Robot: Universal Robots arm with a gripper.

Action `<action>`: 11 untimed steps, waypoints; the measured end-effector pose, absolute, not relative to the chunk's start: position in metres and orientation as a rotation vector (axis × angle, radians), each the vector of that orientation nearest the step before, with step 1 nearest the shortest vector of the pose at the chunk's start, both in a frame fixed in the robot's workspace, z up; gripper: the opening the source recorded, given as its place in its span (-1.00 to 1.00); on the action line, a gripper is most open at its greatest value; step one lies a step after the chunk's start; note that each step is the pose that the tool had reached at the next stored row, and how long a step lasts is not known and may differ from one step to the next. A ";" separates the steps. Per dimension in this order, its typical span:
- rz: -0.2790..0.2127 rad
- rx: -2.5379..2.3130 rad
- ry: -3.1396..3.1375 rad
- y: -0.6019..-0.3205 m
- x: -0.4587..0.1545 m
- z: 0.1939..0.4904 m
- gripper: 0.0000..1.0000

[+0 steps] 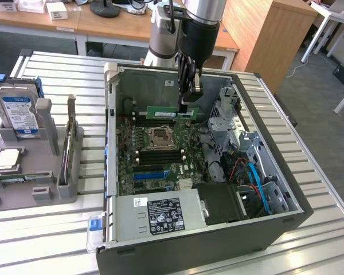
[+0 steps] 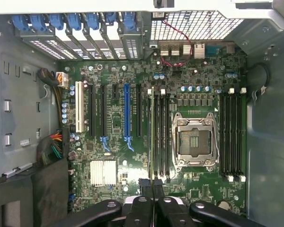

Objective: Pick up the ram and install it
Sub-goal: 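Insert the ram into the slot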

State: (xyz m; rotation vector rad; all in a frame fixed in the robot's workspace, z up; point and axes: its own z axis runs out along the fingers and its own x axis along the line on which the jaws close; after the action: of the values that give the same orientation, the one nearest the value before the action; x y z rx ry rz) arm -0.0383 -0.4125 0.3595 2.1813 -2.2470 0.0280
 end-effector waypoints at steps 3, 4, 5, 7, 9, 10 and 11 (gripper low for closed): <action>0.028 2.182 -2.247 -0.413 -0.038 0.356 -0.76; 0.028 2.182 -2.247 -0.413 -0.039 0.354 -0.76; 0.028 2.182 -2.247 -0.413 -0.039 0.352 -0.76; 0.029 2.182 -2.247 -0.413 -0.039 0.349 -0.76; 0.029 2.182 -2.247 -0.413 -0.040 0.345 -0.76; 0.029 2.182 -2.247 -0.413 -0.040 0.343 -0.76; 0.029 2.182 -2.247 -0.413 -0.040 0.341 -0.76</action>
State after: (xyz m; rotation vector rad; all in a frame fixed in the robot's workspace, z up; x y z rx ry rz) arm -0.0396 -0.4126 0.3415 2.1819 -2.2471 0.0286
